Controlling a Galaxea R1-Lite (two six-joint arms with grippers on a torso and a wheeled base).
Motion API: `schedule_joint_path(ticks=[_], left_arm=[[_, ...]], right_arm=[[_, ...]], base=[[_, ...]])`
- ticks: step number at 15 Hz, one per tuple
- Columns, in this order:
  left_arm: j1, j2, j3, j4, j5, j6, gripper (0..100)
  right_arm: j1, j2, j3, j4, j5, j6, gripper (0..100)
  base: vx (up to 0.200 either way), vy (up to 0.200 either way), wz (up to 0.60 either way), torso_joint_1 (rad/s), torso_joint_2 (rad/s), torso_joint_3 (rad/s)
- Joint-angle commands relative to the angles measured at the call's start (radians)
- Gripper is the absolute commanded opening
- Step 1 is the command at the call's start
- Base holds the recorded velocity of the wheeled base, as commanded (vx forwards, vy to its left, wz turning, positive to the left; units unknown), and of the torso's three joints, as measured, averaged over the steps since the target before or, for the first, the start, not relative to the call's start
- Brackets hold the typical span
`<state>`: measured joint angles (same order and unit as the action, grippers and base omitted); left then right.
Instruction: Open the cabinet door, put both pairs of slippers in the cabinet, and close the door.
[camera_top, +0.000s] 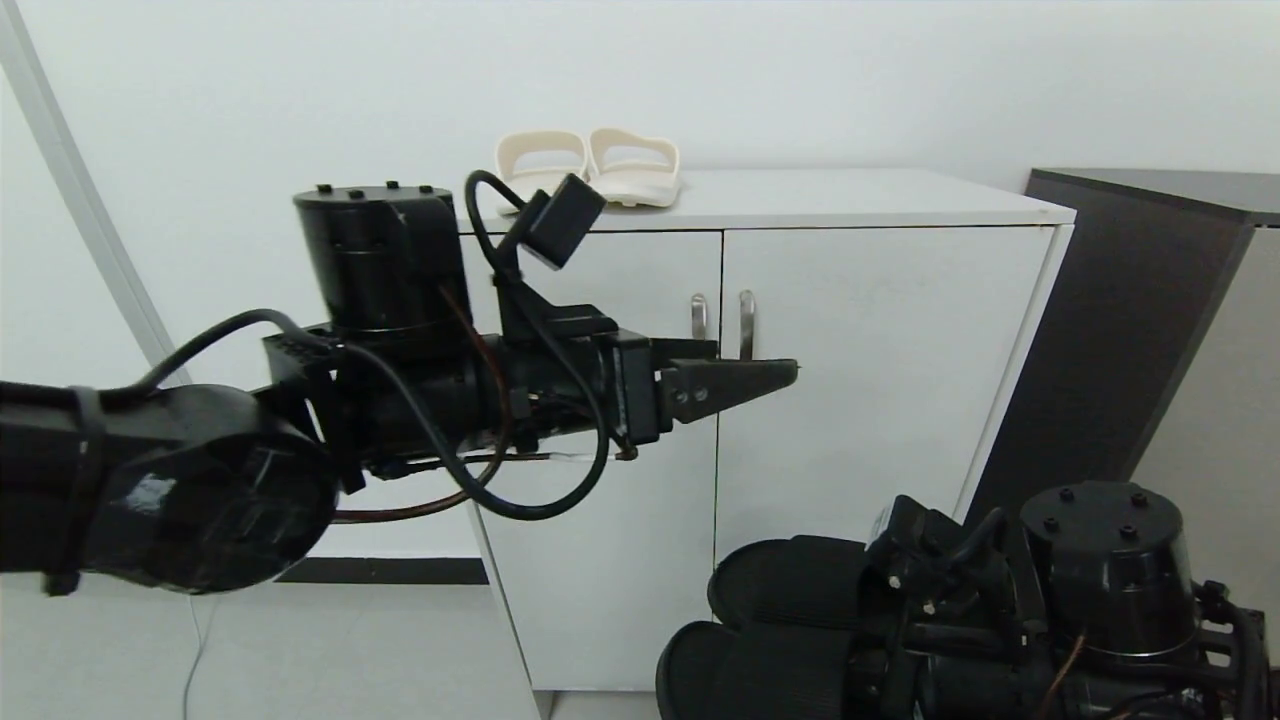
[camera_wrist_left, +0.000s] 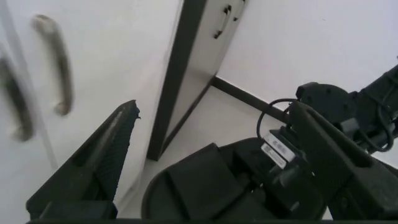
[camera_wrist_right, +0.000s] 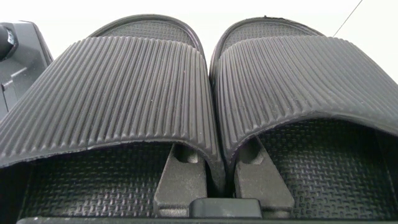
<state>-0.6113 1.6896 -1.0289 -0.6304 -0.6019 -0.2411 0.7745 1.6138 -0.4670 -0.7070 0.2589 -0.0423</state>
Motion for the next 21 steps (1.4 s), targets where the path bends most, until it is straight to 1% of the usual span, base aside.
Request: schedule_joint_path(ticks=[1,2,4,6,9,11,12,13,15,19,21], left_arm=[[-0.016,0.098,-0.065,0.0,-0.001,-0.015,100],[-0.015,0.124,-0.092,0.0,0.001,-0.029,100],[-0.012,0.16,-0.129,0.0,0.01,-0.035,100],[-0.007,0.174,-0.143,0.0,0.014,-0.04,100],[-0.008,0.211,-0.183,-0.002,0.096,-0.04,100],[-0.008,0.223,-0.194,-0.003,0.134,-0.04,100],[-0.008,0.223,-0.195,-0.003,0.136,-0.04,100],[-0.007,0.243,-0.217,-0.003,0.172,-0.038,100],[-0.007,0.275,-0.25,-0.002,0.208,-0.038,100],[-0.007,0.344,-0.318,0.0,0.234,-0.035,100],[-0.007,0.354,-0.333,0.001,0.234,-0.038,100]], right_arm=[[0.0,0.001,0.001,0.0,0.0,-0.001,0],[0.0,0.003,0.001,0.001,0.0,0.001,0],[0.0,0.017,0.001,0.0,0.0,0.001,0],[0.0,0.023,0.001,0.0,0.002,0.001,0],[0.0,0.024,0.001,0.0,0.002,0.001,0],[0.0,0.029,0.005,0.0,0.002,0.001,0],[0.0,0.029,0.005,0.0,0.002,0.001,0],[0.0,0.034,0.005,0.0,0.002,-0.001,0],[0.0,0.035,0.005,0.0,0.002,-0.001,0],[0.0,0.037,0.005,0.0,-0.001,-0.002,0],[0.0,0.037,0.005,0.0,-0.001,-0.002,0]], base=[[0.0,0.0,0.0,0.0,0.0,0.0],[0.0,0.0,0.0,0.0,0.0,0.0],[0.0,0.0,0.0,0.0,0.0,0.0],[0.0,0.0,0.0,0.0,0.0,0.0],[0.0,0.0,0.0,0.0,0.0,0.0],[0.0,0.0,0.0,0.0,0.0,0.0],[0.0,0.0,0.0,0.0,0.0,0.0],[0.0,0.0,0.0,0.0,0.0,0.0],[0.0,0.0,0.0,0.0,0.0,0.0],[0.0,0.0,0.0,0.0,0.0,0.0],[0.0,0.0,0.0,0.0,0.0,0.0]])
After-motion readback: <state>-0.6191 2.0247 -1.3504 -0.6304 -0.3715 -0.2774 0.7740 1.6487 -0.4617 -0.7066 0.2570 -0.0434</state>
